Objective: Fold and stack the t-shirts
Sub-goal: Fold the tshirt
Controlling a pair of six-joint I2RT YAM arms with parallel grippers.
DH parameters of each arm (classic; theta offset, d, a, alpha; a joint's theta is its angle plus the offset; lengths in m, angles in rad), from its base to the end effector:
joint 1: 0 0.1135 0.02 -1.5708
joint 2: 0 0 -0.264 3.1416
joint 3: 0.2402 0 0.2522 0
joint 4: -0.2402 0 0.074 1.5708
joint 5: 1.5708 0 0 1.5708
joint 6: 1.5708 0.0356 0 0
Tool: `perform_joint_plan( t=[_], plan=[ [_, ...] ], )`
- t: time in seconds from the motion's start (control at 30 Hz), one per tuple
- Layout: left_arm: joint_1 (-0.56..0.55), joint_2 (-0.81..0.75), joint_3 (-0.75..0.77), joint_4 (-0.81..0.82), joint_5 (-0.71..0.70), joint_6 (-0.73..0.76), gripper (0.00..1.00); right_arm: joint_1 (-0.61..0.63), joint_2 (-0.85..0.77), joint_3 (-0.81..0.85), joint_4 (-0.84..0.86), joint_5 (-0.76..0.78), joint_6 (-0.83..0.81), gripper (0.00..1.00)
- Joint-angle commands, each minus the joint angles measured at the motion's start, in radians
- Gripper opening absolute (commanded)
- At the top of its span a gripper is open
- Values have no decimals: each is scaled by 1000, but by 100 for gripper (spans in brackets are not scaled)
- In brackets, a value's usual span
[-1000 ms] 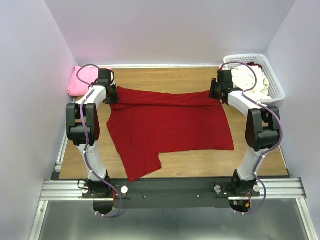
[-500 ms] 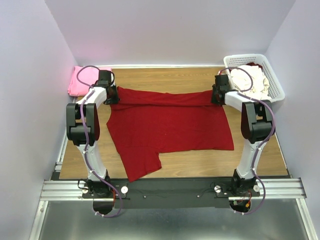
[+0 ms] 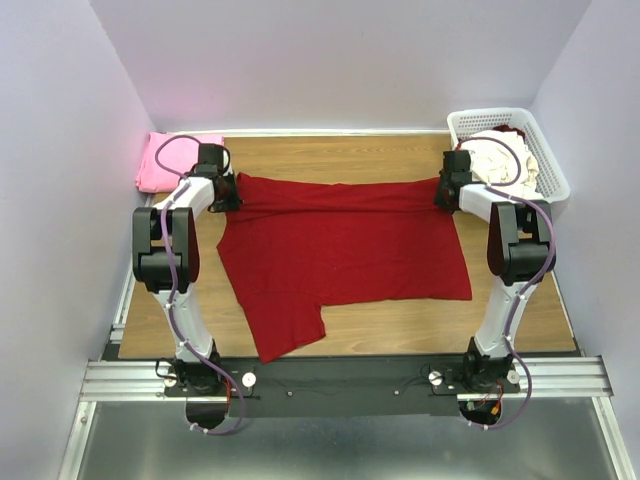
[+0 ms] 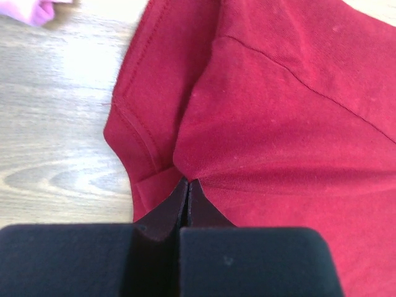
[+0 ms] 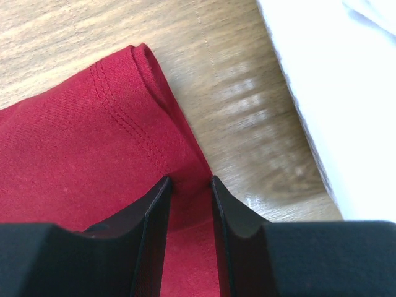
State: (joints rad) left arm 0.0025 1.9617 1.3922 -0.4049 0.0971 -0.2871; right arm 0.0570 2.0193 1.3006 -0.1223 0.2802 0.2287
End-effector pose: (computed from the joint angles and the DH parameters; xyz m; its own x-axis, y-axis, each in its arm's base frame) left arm 0.4207 -0.0024 0.1855 -0.8082 -0.2839 -0.5160 -0.1844 0.9541 -0.2360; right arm 0.4304 0.0147 0.1546 -0.6954 0.1785 -0.6961 0.2947 0.9543 -0.0496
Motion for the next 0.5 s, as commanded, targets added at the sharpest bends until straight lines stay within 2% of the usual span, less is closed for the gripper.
perform_joint_plan(
  t=[0.0,0.2,0.23,0.47],
  plan=[
    [-1,-66,-27,14,42,-11,0,-16,15,-1,-54,91,0,39],
    [1,-107,-70,32,81,-21,0,-16,1,20,-91,126,21,38],
    [-28,-110,-71,34,88,-21,0,-16,-29,14,-89,105,21,38],
    [-45,-112,-82,41,104,-32,0,-13,-100,83,-77,-62,-19,38]
  ],
)
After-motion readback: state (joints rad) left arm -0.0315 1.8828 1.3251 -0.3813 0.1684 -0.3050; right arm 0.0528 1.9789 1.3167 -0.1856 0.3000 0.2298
